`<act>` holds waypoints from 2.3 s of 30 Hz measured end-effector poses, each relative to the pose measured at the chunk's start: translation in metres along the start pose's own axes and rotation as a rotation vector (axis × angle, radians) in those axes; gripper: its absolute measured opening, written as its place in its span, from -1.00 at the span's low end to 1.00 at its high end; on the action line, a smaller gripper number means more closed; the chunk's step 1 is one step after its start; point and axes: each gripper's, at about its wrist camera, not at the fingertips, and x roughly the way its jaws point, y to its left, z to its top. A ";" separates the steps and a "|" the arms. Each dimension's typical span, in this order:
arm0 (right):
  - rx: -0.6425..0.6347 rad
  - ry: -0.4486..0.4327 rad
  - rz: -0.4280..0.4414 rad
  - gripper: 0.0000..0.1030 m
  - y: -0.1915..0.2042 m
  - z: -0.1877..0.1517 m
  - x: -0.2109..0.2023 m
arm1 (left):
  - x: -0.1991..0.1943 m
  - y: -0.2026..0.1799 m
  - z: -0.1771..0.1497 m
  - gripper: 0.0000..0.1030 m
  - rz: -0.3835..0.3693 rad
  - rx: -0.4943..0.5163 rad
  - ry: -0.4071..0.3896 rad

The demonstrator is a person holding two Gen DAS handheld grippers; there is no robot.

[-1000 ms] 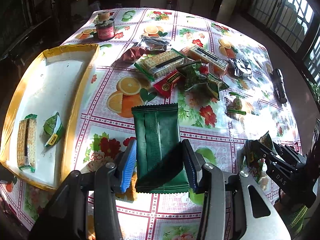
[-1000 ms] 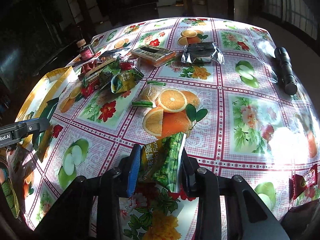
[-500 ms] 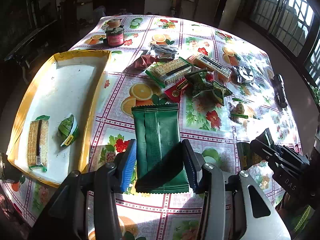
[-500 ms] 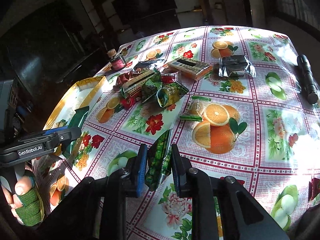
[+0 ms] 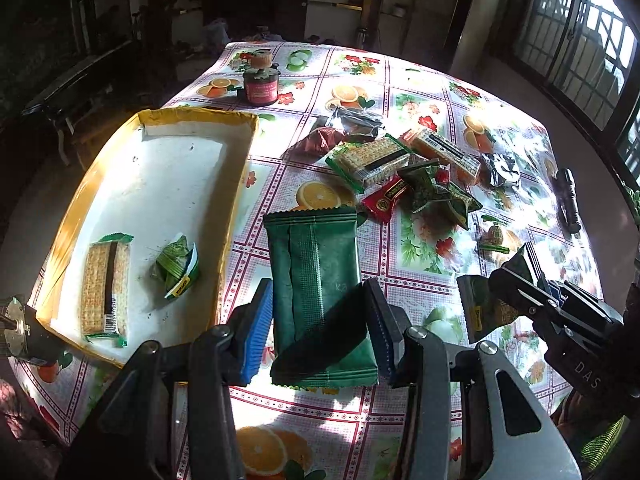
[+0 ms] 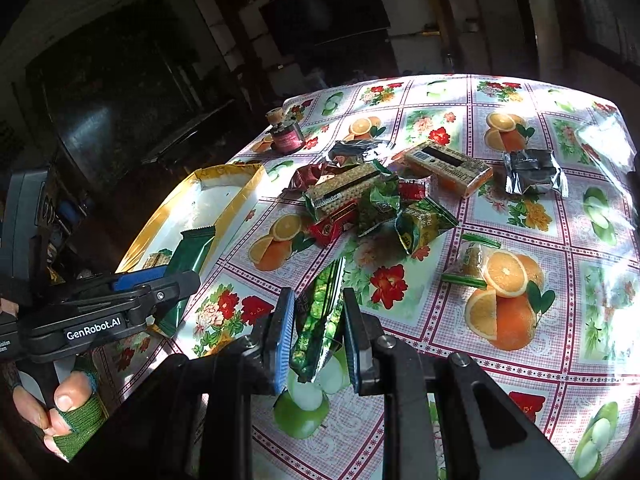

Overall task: Organize snacks
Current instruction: 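Carry the dark green pouch with the left tool while the right tool carries the pea bag, then release the dark green pouch in the tray while the right tool releases the pea bag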

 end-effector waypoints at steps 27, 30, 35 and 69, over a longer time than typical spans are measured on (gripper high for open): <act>-0.085 0.056 0.281 -0.57 0.116 0.060 0.111 | 0.010 0.137 0.020 -0.10 0.158 -0.215 -0.007; -0.070 0.074 0.295 -0.57 0.121 0.066 0.132 | 0.018 0.147 0.023 -0.10 0.168 -0.234 0.008; -0.062 0.108 0.301 -0.57 0.127 0.074 0.163 | 0.030 0.157 0.031 -0.10 0.188 -0.244 0.022; 0.184 -0.151 0.408 0.59 0.049 0.051 0.081 | 0.009 0.113 0.032 -0.08 0.145 -0.281 -0.001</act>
